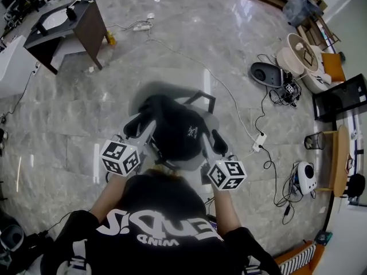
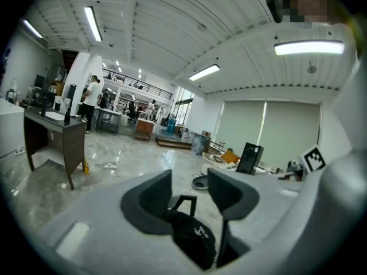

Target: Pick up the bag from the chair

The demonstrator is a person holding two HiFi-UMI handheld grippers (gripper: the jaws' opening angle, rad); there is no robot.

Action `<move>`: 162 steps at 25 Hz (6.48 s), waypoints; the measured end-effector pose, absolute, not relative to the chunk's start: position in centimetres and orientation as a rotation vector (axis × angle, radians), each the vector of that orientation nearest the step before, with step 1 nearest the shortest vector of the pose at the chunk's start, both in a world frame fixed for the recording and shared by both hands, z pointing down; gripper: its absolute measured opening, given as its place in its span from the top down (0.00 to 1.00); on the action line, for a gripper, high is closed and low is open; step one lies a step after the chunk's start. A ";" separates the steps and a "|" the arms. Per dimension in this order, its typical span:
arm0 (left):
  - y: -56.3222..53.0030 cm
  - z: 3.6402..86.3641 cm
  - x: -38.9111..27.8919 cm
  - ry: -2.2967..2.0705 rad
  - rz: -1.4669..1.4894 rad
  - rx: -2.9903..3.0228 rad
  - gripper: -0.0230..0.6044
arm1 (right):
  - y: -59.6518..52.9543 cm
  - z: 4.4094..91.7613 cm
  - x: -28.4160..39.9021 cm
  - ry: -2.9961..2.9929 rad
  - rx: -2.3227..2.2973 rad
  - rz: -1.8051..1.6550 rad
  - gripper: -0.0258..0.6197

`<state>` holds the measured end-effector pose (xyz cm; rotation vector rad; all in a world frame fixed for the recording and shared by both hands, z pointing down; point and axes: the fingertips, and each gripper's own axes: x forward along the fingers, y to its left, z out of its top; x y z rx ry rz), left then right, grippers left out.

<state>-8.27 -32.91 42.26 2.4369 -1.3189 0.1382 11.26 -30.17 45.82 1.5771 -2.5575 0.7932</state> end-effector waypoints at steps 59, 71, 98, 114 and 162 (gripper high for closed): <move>-43.4 76.5 -6.5 -1.040 0.488 1.968 0.55 | -35.2 81.4 1.5 -2.296 1.048 1.246 0.82; -40.8 74.5 -5.2 -0.974 0.570 2.070 0.85 | -34.4 79.3 3.0 -2.266 1.083 1.230 0.90; -37.7 51.3 2.2 -0.786 0.267 2.368 0.87 | -32.5 58.4 10.0 -2.390 1.344 1.092 0.92; -32.7 36.7 2.8 -0.817 0.028 2.505 0.87 | -28.7 43.9 10.8 -2.622 1.355 1.012 0.92; 7.9 33.5 -6.2 -0.793 0.037 2.570 0.87 | 10.9 40.6 0.5 -2.758 1.241 0.967 0.92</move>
